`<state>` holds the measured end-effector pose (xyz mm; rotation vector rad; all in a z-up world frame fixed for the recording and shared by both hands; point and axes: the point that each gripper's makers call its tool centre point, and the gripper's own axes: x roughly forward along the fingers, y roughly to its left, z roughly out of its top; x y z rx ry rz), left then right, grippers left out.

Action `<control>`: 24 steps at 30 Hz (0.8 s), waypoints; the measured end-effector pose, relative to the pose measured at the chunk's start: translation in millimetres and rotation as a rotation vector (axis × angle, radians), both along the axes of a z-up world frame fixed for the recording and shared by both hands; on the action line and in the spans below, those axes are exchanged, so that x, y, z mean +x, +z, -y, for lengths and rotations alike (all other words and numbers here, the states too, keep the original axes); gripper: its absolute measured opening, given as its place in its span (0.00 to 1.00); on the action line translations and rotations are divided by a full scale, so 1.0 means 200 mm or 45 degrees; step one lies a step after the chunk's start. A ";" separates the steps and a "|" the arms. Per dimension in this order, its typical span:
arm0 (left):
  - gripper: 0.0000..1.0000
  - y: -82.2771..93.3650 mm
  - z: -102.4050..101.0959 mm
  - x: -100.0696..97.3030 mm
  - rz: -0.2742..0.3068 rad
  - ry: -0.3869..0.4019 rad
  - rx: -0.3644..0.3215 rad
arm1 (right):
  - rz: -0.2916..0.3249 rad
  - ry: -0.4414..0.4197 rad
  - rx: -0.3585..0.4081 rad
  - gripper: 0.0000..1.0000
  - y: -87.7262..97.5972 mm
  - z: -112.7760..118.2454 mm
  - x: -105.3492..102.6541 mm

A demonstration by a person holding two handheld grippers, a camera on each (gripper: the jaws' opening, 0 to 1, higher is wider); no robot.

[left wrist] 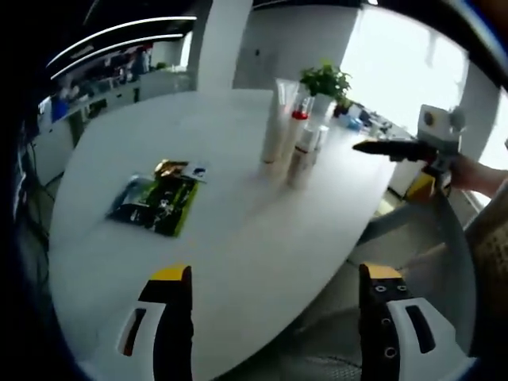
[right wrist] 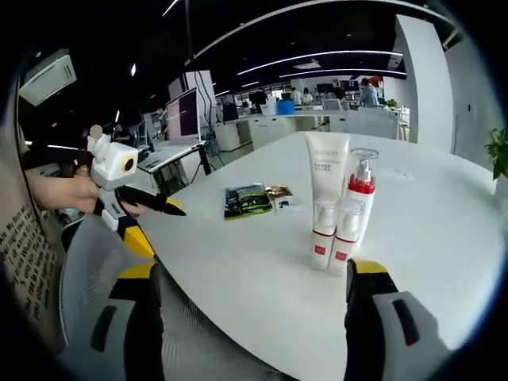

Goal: Arrange the skincare products in the storage area until every visible bottle or jar stands upright without overlapping.

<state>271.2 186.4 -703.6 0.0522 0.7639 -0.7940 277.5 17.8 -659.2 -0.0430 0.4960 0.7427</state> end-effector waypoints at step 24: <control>0.87 0.04 -0.07 0.11 -0.089 0.365 -0.191 | 0.057 0.024 -0.068 0.97 -0.02 -0.04 -0.02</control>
